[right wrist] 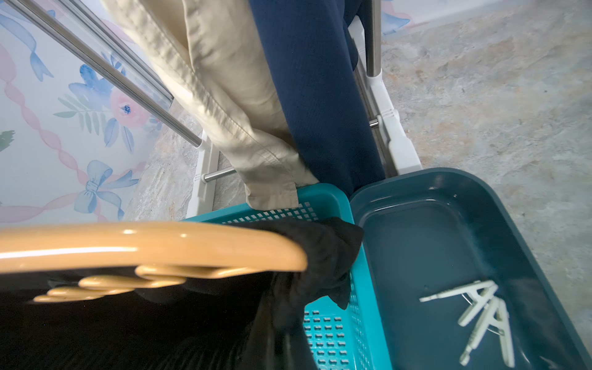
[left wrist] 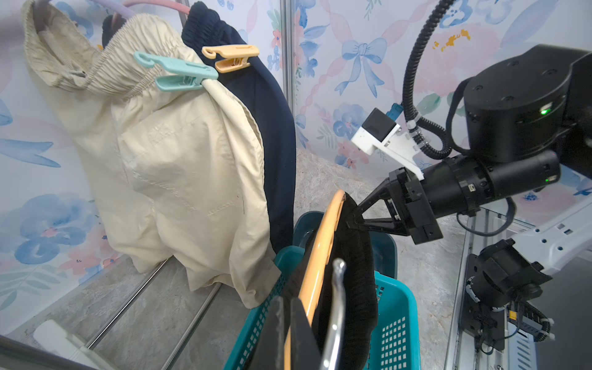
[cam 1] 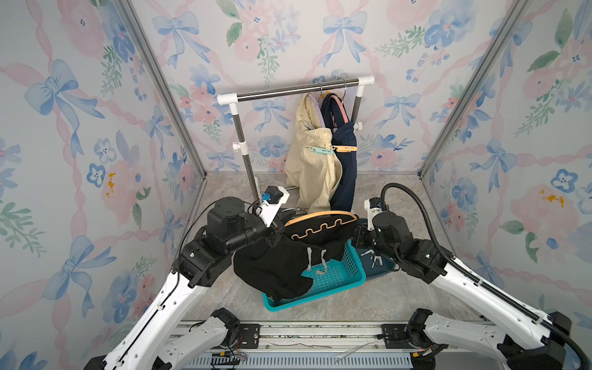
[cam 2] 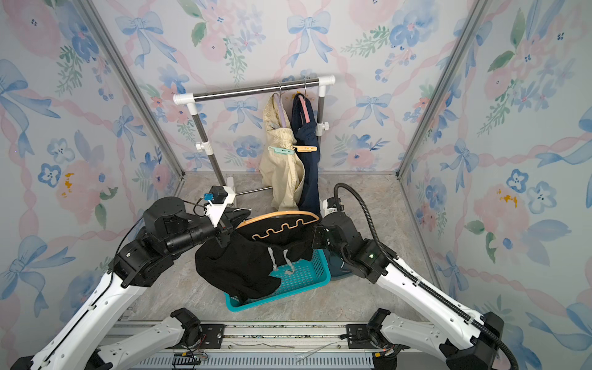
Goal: Remove the clothespins securing shorts to the hanger
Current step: Remove the shorts from the hanger.
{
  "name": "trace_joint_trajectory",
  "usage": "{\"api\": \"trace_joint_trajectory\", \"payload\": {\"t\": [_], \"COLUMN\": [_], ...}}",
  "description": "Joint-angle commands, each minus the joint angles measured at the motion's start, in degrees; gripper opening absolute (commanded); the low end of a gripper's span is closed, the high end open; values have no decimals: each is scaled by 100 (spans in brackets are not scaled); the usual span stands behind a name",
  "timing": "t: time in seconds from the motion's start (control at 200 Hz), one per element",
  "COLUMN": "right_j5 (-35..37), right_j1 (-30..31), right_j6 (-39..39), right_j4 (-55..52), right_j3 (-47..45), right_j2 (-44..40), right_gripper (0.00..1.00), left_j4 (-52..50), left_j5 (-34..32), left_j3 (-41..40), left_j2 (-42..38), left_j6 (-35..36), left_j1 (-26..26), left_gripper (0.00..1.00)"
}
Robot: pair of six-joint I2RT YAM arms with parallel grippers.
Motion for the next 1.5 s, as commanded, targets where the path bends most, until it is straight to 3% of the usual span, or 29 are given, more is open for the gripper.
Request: {"api": "trace_joint_trajectory", "payload": {"t": [0.0, 0.465, 0.62, 0.885, 1.28, 1.495], "right_j5": [45, 360, 405, 236, 90, 24], "right_j1": [197, -226, -433, -1101, -1422, -1937], "right_j6": [-80, -173, -153, -9, 29, -35], "right_j4": [-73, -649, -922, -1132, -1089, -1342], "right_j3": [190, 55, -31, -462, -645, -661], "right_j2": [-45, -878, -1123, -1688, -1737, -1959], "right_gripper": [0, 2, 3, 3, 4, 4], "left_j4": [534, 534, 534, 543, 553, 565], "left_j5": [52, -219, -176, -464, -839, -864], "left_j3": [455, 1420, 1566, 1115, 621, 445], "left_j2": [283, 1567, 1798, 1254, 485, 118], "left_j6": [-77, -124, -209, -159, -226, -202], "left_j1": [1, -973, -1023, -1023, -997, -935], "left_gripper": [0, 0, 0, 0, 0, 0]}}
